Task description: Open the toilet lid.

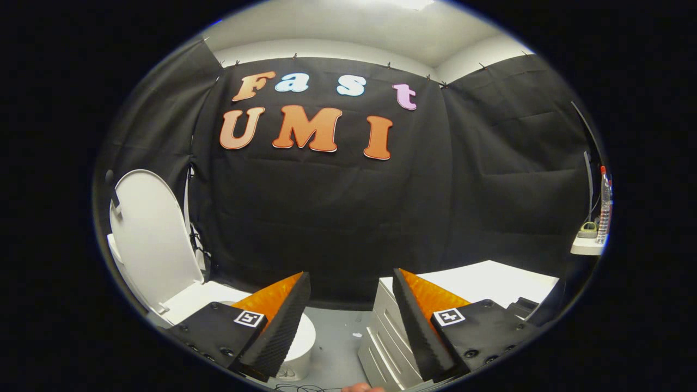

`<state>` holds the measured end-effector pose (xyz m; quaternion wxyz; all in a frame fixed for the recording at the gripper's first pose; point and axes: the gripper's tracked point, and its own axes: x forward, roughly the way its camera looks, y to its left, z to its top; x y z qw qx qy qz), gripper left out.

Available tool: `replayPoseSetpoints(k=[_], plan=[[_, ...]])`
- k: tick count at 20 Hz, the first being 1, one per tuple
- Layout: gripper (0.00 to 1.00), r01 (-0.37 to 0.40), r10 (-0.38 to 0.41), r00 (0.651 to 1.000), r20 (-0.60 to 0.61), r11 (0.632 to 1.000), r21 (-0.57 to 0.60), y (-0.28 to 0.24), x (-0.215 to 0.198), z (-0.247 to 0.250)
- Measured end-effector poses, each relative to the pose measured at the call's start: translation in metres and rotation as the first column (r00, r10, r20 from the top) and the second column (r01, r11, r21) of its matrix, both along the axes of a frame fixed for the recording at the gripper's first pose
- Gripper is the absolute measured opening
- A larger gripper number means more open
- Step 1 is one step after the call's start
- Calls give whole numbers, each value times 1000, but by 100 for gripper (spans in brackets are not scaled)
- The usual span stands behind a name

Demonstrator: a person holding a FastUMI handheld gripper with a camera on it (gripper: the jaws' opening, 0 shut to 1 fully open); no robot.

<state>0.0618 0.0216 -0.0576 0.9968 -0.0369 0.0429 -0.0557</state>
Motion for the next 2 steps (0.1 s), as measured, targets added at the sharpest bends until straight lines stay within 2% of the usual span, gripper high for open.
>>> replayPoseSetpoints(k=[2], plan=[[97, -3, 3, 1000, -7, 1000, 1, 1, 1, -2]])
